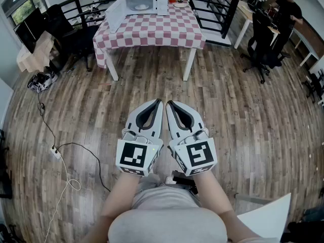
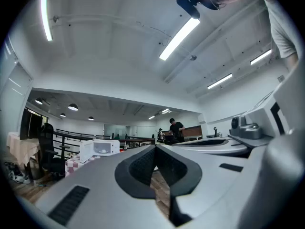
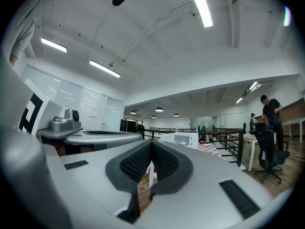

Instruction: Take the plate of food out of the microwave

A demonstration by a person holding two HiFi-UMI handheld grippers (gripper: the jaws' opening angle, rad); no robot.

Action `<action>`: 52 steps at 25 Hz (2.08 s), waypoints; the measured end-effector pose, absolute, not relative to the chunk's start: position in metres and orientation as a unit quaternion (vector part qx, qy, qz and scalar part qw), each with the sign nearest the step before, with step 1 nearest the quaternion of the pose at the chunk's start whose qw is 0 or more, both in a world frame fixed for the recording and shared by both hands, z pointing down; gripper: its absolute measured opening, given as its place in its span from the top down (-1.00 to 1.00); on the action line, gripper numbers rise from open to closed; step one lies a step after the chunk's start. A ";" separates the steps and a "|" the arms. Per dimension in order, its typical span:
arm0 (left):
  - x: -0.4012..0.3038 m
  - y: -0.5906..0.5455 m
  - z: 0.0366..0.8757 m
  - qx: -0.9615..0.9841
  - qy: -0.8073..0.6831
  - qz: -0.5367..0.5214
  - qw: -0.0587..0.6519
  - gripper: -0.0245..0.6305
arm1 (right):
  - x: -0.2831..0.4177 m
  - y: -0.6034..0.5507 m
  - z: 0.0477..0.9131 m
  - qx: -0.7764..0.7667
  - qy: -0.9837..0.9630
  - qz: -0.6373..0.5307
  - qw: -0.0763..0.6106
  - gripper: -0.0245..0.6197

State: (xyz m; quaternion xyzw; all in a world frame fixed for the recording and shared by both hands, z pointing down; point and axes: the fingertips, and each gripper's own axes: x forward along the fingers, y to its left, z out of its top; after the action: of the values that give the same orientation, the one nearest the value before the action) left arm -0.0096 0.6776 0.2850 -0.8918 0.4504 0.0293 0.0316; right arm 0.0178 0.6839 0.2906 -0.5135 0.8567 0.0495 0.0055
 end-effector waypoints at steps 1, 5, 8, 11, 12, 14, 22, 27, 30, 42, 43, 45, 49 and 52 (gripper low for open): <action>-0.011 0.674 0.286 -0.892 0.450 0.029 0.030 0.92 | 0.016 0.681 0.290 -0.514 0.857 0.050 0.005 0.84; -0.017 0.657 0.288 -0.894 0.446 0.032 0.025 0.92 | 0.010 0.667 0.290 -0.520 0.853 0.048 0.004 0.84; -0.019 0.643 0.290 -0.898 0.438 0.037 0.020 0.92 | 0.009 0.654 0.294 -0.533 0.845 0.034 0.006 0.84; -0.023 0.627 0.294 -0.902 0.431 0.039 0.014 0.92 | 0.006 0.640 0.298 -0.548 0.836 0.018 0.011 0.84; -0.025 0.622 0.294 -0.903 0.428 0.040 0.013 0.92 | 0.004 0.636 0.299 -0.550 0.835 0.018 0.011 0.84; -0.030 0.611 0.293 -0.904 0.424 0.042 0.012 0.92 | -0.001 0.627 0.298 -0.554 0.832 0.018 0.012 0.85; -0.055 0.575 0.300 -0.908 0.415 0.049 -0.007 0.92 | -0.019 0.594 0.302 -0.570 0.821 0.019 0.005 0.84; -0.064 0.556 0.298 -0.909 0.415 0.049 -0.007 0.92 | -0.025 0.576 0.303 -0.570 0.822 0.015 0.002 0.84; -0.066 0.541 0.296 -0.908 0.417 0.050 -0.004 0.92 | -0.030 0.561 0.300 -0.564 0.826 0.020 0.005 0.84; -0.032 0.452 0.298 -0.903 0.427 0.050 0.004 0.92 | -0.001 0.470 0.302 -0.547 0.837 0.023 0.000 0.84; -0.029 0.443 0.299 -0.902 0.428 0.051 0.003 0.92 | 0.002 0.461 0.302 -0.545 0.838 0.025 -0.001 0.84; -0.024 0.425 0.301 -0.900 0.433 0.048 0.001 0.92 | 0.009 0.443 0.304 -0.540 0.841 0.022 -0.003 0.84; -0.013 0.392 0.297 -0.894 0.445 0.050 -0.001 0.92 | 0.020 0.411 0.302 -0.529 0.848 0.020 -0.003 0.84; -0.003 0.367 0.292 -0.890 0.453 0.052 0.002 0.92 | 0.029 0.386 0.298 -0.519 0.854 0.020 -0.002 0.84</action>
State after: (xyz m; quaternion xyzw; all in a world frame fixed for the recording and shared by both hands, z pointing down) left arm -0.0030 0.3670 0.2918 -0.8898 0.4534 0.0515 0.0017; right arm 0.0293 0.3860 0.2985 -0.5194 0.8543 0.0202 -0.0020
